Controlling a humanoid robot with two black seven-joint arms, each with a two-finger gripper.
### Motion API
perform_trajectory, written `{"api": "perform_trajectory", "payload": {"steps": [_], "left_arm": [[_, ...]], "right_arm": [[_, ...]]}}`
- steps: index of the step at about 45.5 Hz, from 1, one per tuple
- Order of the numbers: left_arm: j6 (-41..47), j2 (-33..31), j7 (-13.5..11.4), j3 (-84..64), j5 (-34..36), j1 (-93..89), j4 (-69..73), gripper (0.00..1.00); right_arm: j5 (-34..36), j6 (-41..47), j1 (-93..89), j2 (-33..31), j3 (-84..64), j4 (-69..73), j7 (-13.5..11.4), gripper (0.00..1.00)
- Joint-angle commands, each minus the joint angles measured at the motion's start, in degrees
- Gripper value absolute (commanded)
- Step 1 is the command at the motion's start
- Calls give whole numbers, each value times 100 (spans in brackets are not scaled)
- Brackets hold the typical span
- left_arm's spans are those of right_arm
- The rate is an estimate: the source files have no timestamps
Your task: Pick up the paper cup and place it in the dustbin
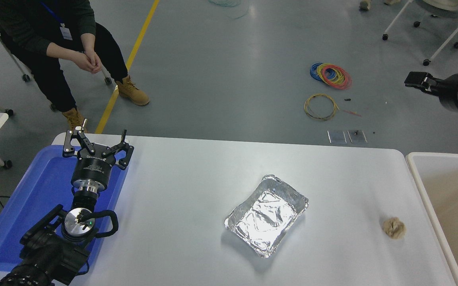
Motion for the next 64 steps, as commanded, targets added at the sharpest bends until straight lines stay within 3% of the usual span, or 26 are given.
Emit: {"api": "perform_trajectory", "payload": {"steps": [1,13,39,64], "left_arm": [[0,-5,1,0,0,0,0,100],[0,4,1,0,0,0,0,100],[0,4,1,0,0,0,0,100],[9,4,1,0,0,0,0,100]], "right_arm": [[-440,912,731,46,-72,789,-20,100],[-714,1598,1557,116,-801,2038,-72,100],[-784,2908,2445,661,-1241,3295,-90,100],[-775,2961,2401,995,-1136,3322,-90,100]]}}
